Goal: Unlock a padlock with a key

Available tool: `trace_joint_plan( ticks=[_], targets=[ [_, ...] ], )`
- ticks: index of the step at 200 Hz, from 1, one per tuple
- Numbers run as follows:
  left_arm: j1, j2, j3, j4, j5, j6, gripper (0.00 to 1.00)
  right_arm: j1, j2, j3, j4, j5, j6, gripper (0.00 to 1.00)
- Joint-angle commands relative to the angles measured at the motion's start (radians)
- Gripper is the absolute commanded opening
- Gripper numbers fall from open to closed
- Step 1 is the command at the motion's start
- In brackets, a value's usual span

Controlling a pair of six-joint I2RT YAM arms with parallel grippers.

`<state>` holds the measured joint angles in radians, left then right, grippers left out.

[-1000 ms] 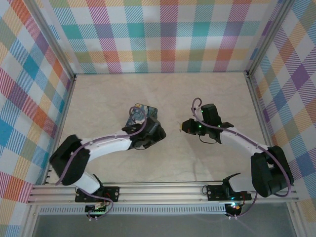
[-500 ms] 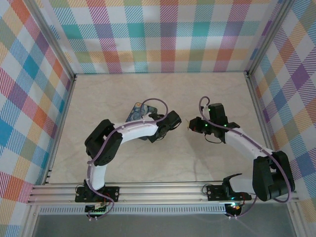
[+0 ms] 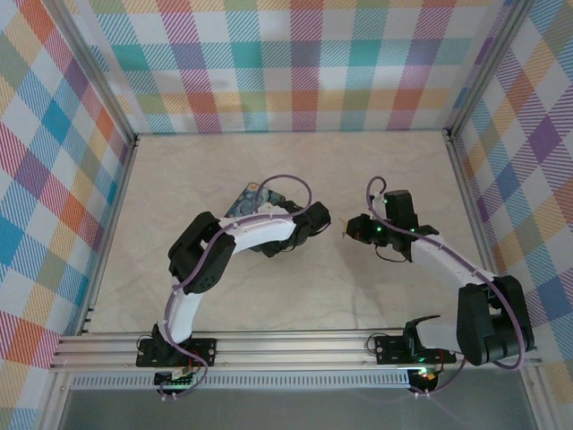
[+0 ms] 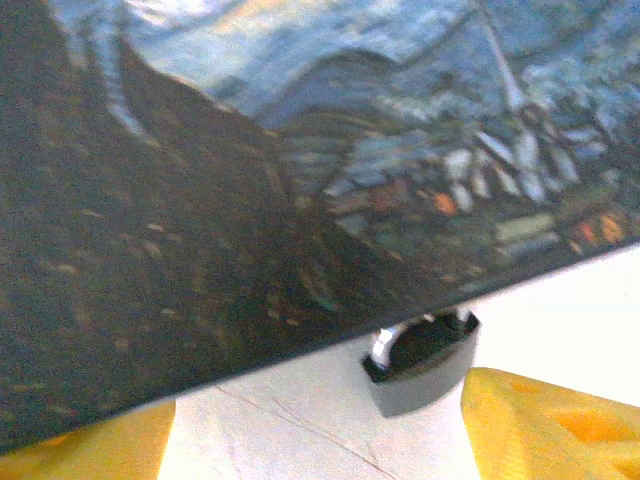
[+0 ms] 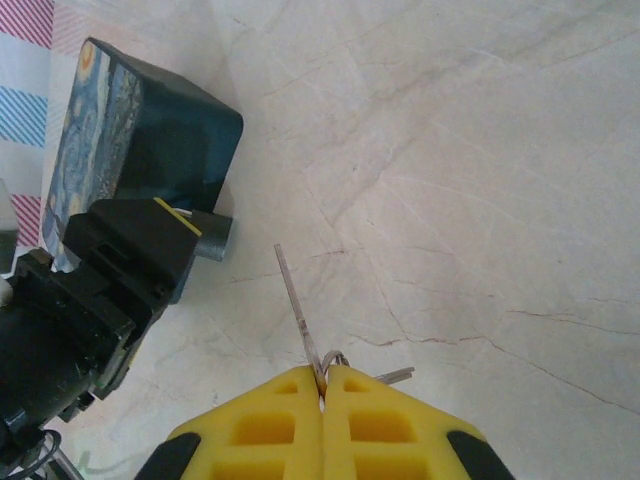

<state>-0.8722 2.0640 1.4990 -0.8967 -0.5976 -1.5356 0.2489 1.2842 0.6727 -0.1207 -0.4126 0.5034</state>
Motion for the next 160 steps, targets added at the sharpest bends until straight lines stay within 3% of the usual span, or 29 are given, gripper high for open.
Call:
trace_joint_plan(
  ticks=[1,44,73,120,160],
  targets=[
    [0.018,-0.113,-0.095,-0.076,-0.09,0.032,0.76,-0.004,0.01,-0.013,0.031,-0.043,-0.018,0.0],
    [0.091,-0.251,-0.256,0.062,-0.098,0.158,0.76,-0.004,0.017,-0.005,0.038,-0.067,-0.012,0.0],
    [0.085,-0.259,-0.226,0.109,-0.029,0.26,0.76,-0.003,-0.001,-0.009,0.024,-0.064,-0.017,0.0],
    [0.018,-0.208,-0.163,0.065,0.089,0.156,0.76,-0.003,-0.004,-0.009,0.011,-0.054,-0.019,0.0],
    [0.022,-0.09,-0.051,0.042,0.08,0.132,0.77,-0.003,-0.01,0.002,-0.001,-0.061,-0.022,0.0]
  ],
)
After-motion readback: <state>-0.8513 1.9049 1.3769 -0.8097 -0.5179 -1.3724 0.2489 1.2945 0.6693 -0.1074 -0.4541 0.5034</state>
